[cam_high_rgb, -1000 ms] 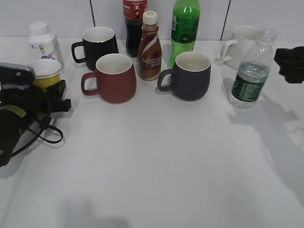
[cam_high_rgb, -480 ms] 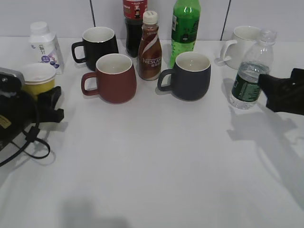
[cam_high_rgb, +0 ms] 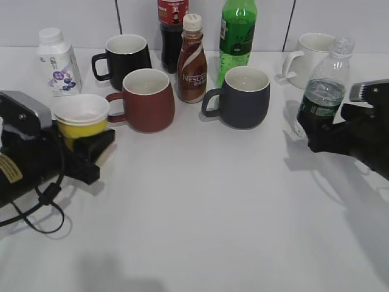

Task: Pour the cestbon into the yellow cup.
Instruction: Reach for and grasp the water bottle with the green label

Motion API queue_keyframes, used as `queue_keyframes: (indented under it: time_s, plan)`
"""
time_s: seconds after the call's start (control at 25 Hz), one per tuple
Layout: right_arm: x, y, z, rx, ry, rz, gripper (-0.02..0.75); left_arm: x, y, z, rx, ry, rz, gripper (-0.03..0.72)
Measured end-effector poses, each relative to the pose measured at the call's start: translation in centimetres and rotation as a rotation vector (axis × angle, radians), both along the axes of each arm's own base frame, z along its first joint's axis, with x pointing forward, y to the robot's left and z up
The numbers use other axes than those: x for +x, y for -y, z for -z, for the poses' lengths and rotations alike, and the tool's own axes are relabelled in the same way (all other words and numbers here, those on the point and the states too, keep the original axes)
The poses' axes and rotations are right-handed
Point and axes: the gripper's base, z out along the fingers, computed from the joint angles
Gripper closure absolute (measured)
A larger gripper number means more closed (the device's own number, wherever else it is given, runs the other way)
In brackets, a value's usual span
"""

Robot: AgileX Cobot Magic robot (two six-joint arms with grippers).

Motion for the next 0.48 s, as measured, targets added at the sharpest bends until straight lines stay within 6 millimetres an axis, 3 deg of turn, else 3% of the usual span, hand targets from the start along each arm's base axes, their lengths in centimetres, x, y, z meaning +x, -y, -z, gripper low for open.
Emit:
queue_keyframes:
  time_s: [0.2,0.48]
  plan:
    - [2.2,-0.4,0.5,0.016,0.017,0.002,0.058,-1.0,1.2,0.1,0.007,-0.01,0.175,0.301]
    - [4.9,-0.8,0.9,0.02,0.016,0.024,0.068,-1.8,2.6,0.1,-0.016,-0.034,0.262,0.302]
